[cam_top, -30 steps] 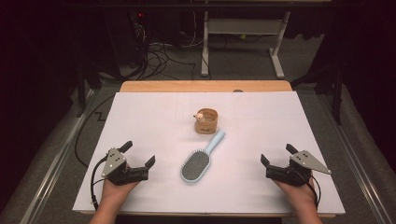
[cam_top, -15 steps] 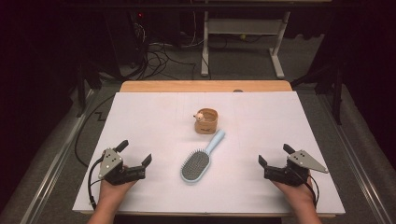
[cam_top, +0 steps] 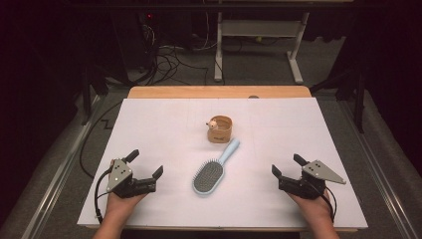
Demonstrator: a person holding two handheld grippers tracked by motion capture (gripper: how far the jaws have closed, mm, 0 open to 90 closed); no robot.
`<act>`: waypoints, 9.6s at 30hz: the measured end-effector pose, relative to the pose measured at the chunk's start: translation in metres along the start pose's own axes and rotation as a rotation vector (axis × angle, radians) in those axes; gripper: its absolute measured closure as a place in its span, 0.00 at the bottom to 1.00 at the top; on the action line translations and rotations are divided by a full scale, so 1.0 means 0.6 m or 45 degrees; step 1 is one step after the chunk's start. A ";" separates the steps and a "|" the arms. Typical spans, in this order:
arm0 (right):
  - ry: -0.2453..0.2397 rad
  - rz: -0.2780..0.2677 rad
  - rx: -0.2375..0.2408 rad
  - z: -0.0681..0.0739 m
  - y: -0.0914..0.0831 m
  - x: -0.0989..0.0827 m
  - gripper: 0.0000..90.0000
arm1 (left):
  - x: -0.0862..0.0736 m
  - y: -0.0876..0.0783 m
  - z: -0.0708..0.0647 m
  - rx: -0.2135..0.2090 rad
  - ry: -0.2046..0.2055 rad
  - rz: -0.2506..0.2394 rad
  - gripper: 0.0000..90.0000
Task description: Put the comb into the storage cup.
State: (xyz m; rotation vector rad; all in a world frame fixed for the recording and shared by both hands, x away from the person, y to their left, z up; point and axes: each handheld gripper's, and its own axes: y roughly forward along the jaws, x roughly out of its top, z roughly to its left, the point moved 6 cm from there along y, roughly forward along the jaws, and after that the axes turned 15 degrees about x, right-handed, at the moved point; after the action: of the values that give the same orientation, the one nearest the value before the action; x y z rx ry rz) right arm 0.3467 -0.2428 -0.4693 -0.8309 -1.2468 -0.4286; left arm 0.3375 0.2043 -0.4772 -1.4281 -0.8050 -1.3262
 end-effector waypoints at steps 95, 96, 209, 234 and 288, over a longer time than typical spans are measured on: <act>-0.203 0.345 0.372 0.308 0.195 0.004 1.00 | -0.002 -0.006 -0.003 -0.057 -0.058 -0.042 0.06; -0.203 0.344 0.367 0.303 0.191 0.003 1.00 | -0.002 -0.006 -0.003 -0.057 -0.056 -0.043 0.06; -0.057 0.417 0.018 0.090 0.052 -0.044 1.00 | 0.000 -0.009 -0.008 -0.092 -0.069 -0.045 0.06; 0.023 0.382 -0.114 0.006 0.043 -0.034 1.00 | -0.004 -0.007 -0.008 -0.097 -0.076 -0.022 0.06; 0.140 0.217 0.054 -0.004 -0.005 -0.024 0.00 | -0.005 0.001 -0.008 -0.130 -0.064 0.058 0.03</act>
State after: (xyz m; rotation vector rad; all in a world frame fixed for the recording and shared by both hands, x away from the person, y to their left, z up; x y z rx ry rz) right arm 0.3419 -0.2486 -0.4824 -0.8584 -1.0709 -0.3052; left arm 0.3361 0.1998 -0.4805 -1.5572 -0.7420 -1.3170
